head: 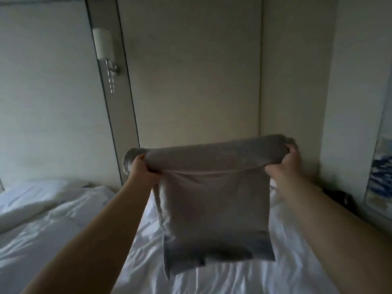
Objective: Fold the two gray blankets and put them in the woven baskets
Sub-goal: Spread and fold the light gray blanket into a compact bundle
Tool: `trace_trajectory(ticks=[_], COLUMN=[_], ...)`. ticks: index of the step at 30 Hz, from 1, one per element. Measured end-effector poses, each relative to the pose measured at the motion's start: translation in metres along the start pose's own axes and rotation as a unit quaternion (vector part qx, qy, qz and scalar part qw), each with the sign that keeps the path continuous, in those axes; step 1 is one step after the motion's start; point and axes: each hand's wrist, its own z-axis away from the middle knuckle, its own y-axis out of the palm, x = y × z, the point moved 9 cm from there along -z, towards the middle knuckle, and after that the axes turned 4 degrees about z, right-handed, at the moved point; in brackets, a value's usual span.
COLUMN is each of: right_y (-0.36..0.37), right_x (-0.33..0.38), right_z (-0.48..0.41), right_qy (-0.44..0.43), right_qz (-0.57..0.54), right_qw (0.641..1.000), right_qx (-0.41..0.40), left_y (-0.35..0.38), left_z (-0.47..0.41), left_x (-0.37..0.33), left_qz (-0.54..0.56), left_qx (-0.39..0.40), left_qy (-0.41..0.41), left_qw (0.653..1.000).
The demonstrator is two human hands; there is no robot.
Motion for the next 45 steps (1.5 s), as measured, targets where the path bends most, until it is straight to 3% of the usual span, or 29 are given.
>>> trace_trajectory(ticks=[3, 6, 10, 16, 21, 26, 30, 34, 38, 41, 45], right_y=[0.057, 0.071, 0.019, -0.175, -0.372, -0.523, -0.602, -0.627, -0.607, -0.584, -0.544], right_x=[0.048, 0.066, 0.06, -0.017, -0.109, -0.184, -0.205, -0.21, -0.224, -0.225, -0.199], right_z=[-0.004, -0.002, 0.013, 0.056, 0.167, 0.325, 0.433, 0.48, 0.461, 0.441, 0.418], right_qy=[-0.055, -0.077, -0.087, 0.004, 0.113, 0.254, 0.296, 0.262, 0.285, 0.308, 0.267], right_qz=[0.008, 0.028, 0.059, 0.091, 0.099, 0.148, 0.134, 0.112, 0.15, 0.206, 0.223], right_qw=[0.998, 0.994, 0.994, 0.987, 0.954, 0.88, 0.815, 0.808, 0.843, 0.845, 0.871], right_qx=[0.024, 0.073, 0.035, -0.132, -0.26, -0.372, -0.48, -0.516, -0.43, -0.385, -0.347], left_y=[0.033, 0.048, 0.028, -0.066, -0.214, -0.364, -0.443, -0.465, -0.464, -0.452, -0.427], left_z=[-0.024, -0.028, -0.009, 0.039, 0.142, 0.292, 0.388, 0.428, 0.429, 0.419, 0.407], left_x=[-0.031, -0.033, 0.012, 0.168, 0.324, 0.429, 0.47, 0.484, 0.478, 0.464, 0.427], left_qz=[0.187, 0.203, 0.217, 0.172, 0.094, 0.035, 0.016, 0.051, 0.041, 0.036, 0.044], left_qx=[-0.022, 0.003, 0.005, -0.068, -0.179, -0.302, -0.37, -0.396, -0.396, -0.382, -0.357], left_qy=[-0.102, -0.109, -0.129, -0.213, -0.312, -0.414, -0.453, -0.452, -0.443, -0.433, -0.399], left_qw=[0.977, 0.973, 0.968, 0.959, 0.928, 0.858, 0.811, 0.798, 0.803, 0.816, 0.844])
